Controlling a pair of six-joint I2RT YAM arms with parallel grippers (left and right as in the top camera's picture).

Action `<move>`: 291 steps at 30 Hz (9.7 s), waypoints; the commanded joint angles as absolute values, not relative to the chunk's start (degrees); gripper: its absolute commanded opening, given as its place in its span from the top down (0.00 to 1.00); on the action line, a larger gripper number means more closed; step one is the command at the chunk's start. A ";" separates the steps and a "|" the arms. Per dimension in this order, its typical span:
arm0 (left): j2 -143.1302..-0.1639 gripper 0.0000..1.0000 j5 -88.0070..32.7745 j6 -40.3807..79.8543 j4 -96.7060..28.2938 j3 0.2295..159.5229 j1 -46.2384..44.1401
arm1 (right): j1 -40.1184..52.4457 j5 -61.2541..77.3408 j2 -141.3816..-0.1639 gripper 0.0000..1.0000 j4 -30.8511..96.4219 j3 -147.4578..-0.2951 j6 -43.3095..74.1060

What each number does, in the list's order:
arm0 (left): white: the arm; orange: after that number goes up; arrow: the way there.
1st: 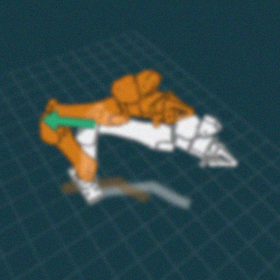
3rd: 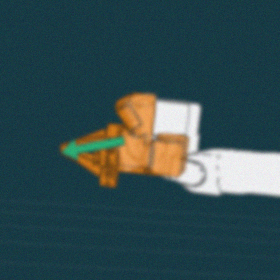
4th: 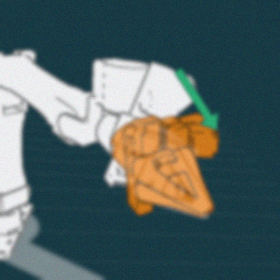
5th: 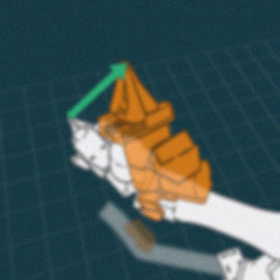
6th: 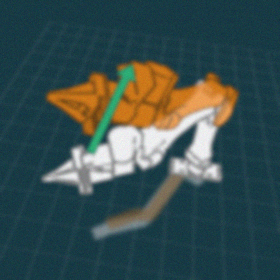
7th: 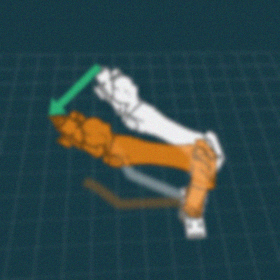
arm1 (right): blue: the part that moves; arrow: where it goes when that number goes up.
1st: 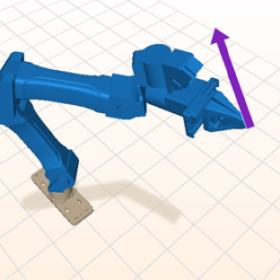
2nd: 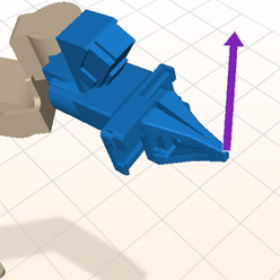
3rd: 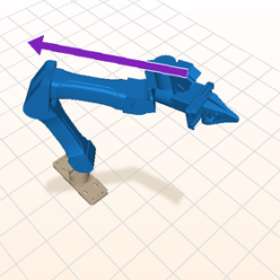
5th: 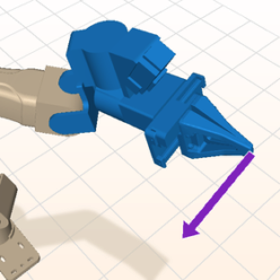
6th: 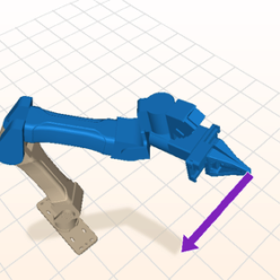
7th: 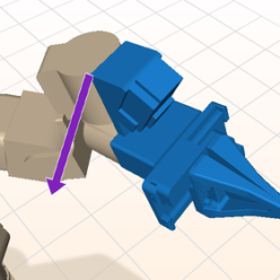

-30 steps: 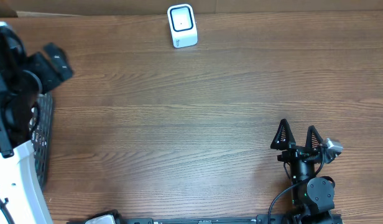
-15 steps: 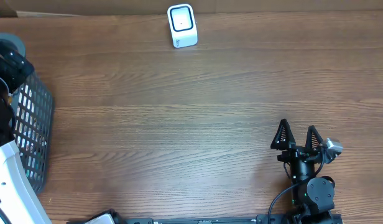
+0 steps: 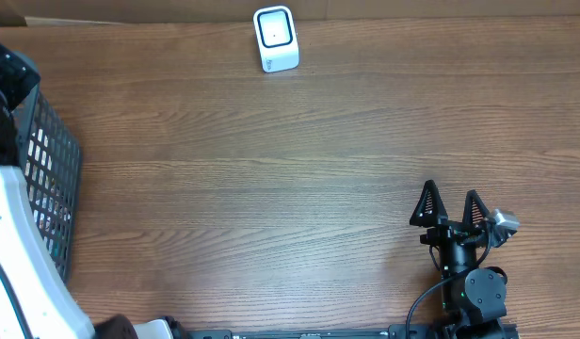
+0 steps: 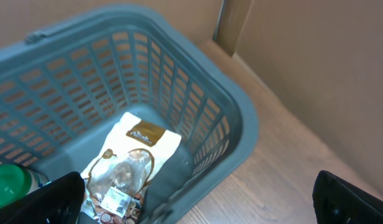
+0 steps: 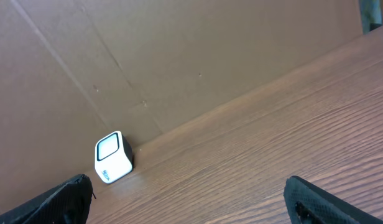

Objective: Scan the item barcode
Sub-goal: 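Move the left gripper over the grey basket and reach inside, then grasp the clear-and-brown snack bag with the left gripper and lift it, then carry the snack bag toward the white scanner with the left gripper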

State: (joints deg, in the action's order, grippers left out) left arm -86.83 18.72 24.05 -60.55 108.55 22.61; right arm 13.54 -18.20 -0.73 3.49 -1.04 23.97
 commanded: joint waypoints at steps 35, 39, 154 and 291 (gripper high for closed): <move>-105.01 0.23 30.48 39.51 -63.20 114.15 22.92 | 13.47 -17.96 -0.16 0.00 3.16 -0.45 23.73; -105.01 0.23 30.63 40.91 -63.55 114.15 23.03 | 13.47 -17.96 -0.16 0.00 3.16 -0.45 23.73; -109.51 0.10 3.31 7.44 -39.44 80.47 39.42 | 13.47 -17.96 -0.16 0.00 3.16 -0.45 23.73; -103.81 0.27 3.68 42.35 -82.83 123.55 -29.06 | 13.47 -17.96 -0.16 0.00 3.16 -0.45 23.73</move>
